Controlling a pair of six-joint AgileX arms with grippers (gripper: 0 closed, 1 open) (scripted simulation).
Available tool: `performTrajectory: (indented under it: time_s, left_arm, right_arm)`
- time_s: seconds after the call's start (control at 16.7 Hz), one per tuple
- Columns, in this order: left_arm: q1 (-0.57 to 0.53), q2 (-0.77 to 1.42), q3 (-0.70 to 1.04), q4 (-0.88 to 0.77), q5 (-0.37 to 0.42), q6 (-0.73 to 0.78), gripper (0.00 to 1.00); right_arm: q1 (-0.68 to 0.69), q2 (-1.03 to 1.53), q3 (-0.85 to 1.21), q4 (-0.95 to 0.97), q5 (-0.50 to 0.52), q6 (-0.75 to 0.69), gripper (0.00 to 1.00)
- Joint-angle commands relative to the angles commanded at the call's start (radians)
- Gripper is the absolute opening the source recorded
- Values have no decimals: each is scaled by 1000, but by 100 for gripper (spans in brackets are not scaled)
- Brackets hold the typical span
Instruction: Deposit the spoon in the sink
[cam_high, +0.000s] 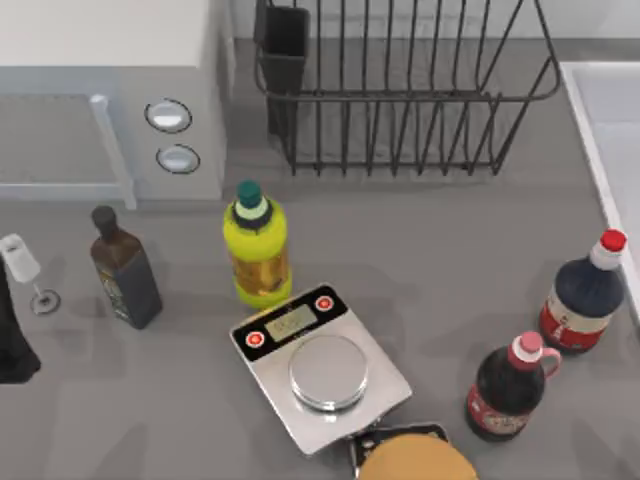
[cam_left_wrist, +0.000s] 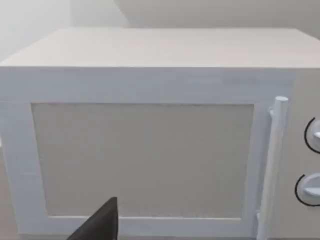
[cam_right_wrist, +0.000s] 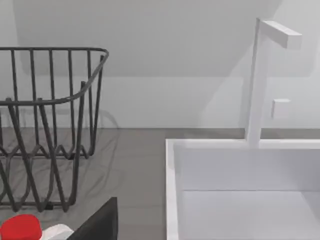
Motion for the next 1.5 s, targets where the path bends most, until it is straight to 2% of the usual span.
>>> performTrajectory:
  time_s: [0.18,0.36,1.08,1.32,1.5]
  left_arm:
    - [0,0,0,0,0,0,100]
    - [0,0,0,0,0,0,100]
    - [0,0,0,0,0,0,100]
    - [0,0,0,0,0,0,100]
    - [0,0,0,0,0,0,100]
  right_arm:
    - [-6,12,11,-12,0,-5,100]
    - [-47,108,87,-103,1,-44,100]
    - [-356,1065,651,-848,-4,-335,100]
    - [-429,1271,790,-1014,-2,-404,100]
    - [-452,1336,837,-1064,-2,-426,100]
